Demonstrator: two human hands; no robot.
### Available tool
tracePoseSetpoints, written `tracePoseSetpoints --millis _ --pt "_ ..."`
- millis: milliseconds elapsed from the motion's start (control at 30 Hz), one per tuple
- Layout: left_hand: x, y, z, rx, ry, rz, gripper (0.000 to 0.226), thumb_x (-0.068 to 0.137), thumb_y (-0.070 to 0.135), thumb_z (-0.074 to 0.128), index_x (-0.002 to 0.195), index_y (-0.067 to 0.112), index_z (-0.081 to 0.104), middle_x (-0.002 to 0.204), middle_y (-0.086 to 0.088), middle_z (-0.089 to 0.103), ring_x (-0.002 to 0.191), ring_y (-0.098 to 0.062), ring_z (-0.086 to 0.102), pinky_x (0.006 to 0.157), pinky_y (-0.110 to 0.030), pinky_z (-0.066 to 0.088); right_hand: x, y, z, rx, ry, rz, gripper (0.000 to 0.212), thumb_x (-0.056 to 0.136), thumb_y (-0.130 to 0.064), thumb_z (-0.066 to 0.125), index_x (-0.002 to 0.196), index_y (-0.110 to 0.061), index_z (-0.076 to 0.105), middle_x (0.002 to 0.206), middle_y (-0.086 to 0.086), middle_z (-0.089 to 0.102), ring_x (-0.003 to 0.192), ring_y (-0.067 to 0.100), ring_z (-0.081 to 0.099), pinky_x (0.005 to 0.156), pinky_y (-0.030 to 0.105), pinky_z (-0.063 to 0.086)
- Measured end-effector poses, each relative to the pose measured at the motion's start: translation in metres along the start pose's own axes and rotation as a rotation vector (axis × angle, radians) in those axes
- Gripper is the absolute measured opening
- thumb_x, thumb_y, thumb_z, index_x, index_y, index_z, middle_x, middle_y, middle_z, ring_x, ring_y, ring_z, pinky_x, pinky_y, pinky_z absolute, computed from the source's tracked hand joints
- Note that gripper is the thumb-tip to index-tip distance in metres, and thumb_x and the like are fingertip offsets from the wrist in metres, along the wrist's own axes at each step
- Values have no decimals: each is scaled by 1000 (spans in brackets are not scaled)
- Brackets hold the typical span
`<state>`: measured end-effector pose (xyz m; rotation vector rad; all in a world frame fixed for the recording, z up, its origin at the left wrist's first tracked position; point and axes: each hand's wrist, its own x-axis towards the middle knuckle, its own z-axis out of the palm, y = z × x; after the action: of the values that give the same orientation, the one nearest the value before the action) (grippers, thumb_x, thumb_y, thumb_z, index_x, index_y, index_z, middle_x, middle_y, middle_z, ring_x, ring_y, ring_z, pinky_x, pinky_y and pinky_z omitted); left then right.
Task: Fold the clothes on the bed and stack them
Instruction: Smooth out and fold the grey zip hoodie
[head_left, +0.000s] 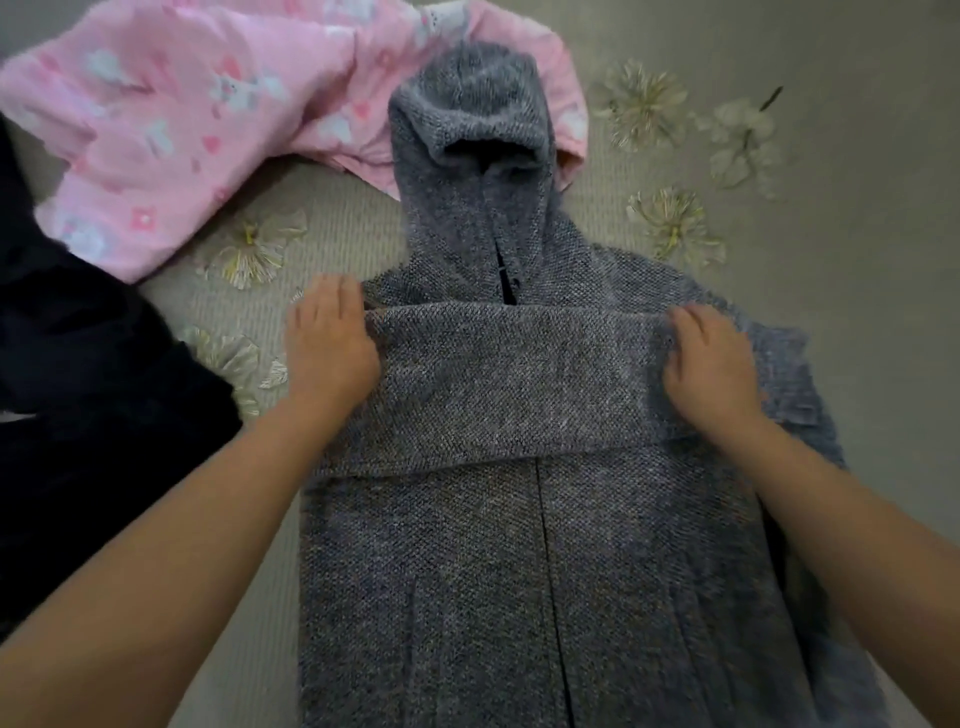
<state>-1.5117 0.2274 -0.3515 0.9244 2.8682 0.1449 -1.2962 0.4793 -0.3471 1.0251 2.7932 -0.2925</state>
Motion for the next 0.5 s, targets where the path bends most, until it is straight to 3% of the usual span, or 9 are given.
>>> tracePoseSetpoints --millis 67,133,233,333,400,500 --pt "21 -14 3 91 -92 -179 30 88 10 43 110 -5 57 115 -24 53 107 -37 48 95 -46 33 30 1 1 -106 -204 154 52 89 -13 45 139 -7 31 147 11 29 139 29 17 110 55 10" --pt "34 -29 4 39 -122 -194 27 91 12 40 91 -7 60 97 -25 59 90 -37 54 82 -41 39 46 3 1 -231 -362 225 42 89 -19 46 129 -8 43 137 13 40 134 28 25 109 57 7" --pt "37 -45 -5 -384 -255 -44 23 96 13 39 88 1 57 87 -12 56 82 -24 50 66 -29 29 49 5 -3 -345 -271 129 20 87 -18 46 99 -6 56 108 13 56 112 28 47 109 53 15" --pt "38 -61 -12 -373 -527 39 23 93 18 50 109 4 58 103 -8 56 99 -23 51 79 -28 36 42 5 -6 -287 -236 105 5 86 -13 44 82 -10 44 88 10 57 100 29 54 110 54 13" --pt "38 -71 -12 -305 -555 43 24 91 11 52 109 -1 60 108 -15 58 101 -24 51 82 -27 34 35 8 -5 -299 -229 102 6 87 -10 43 81 -10 41 90 12 57 100 30 54 110 54 11" --pt "36 -72 -28 -584 -439 143 18 89 1 51 102 4 63 92 -7 58 92 -15 51 72 -23 33 34 3 -5 -244 -108 85 7 86 -7 43 79 -8 43 89 18 59 94 33 54 105 48 21"
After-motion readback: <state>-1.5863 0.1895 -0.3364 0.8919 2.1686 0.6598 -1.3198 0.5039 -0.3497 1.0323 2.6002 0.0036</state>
